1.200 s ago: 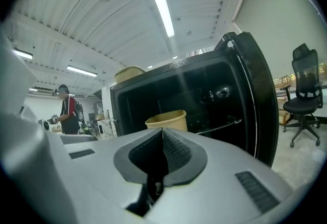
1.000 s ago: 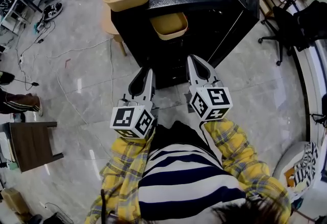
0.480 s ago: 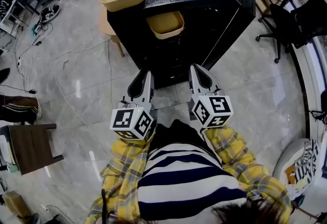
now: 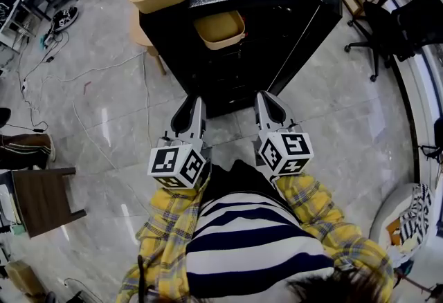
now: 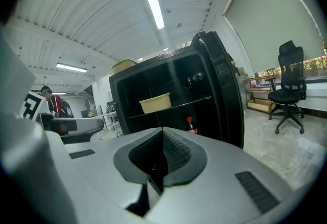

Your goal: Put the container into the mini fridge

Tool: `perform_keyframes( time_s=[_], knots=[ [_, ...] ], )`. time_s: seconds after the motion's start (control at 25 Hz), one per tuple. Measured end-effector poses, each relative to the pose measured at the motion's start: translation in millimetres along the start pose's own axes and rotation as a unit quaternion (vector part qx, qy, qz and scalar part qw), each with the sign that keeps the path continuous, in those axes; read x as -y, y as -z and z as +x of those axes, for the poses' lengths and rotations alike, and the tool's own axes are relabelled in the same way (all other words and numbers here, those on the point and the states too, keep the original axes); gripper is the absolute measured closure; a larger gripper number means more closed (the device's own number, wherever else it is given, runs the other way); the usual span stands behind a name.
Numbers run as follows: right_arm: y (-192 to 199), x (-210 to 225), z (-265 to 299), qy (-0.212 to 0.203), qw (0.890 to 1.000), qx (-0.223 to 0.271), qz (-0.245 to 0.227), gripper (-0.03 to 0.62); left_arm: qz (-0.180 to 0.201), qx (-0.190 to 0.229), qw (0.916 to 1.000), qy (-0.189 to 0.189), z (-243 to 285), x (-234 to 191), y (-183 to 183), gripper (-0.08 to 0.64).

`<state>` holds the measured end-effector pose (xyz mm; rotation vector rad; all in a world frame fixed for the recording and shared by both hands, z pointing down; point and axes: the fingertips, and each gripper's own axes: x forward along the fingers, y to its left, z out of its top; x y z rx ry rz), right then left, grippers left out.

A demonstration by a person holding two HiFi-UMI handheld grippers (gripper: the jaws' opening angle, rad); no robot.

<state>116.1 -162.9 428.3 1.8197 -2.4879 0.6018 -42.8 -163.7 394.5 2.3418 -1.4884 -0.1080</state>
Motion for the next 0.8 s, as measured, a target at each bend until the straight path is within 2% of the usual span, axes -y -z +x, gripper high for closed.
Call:
perform_keyframes(
  time_s=[0.8],
  knots=[
    [7.5, 8.5, -8.2, 0.005, 1.000, -0.009, -0.004, 0.566, 0.001, -0.020, 0.9998, 0.008, 7.1, 8.3, 12.9, 0.482]
  ],
)
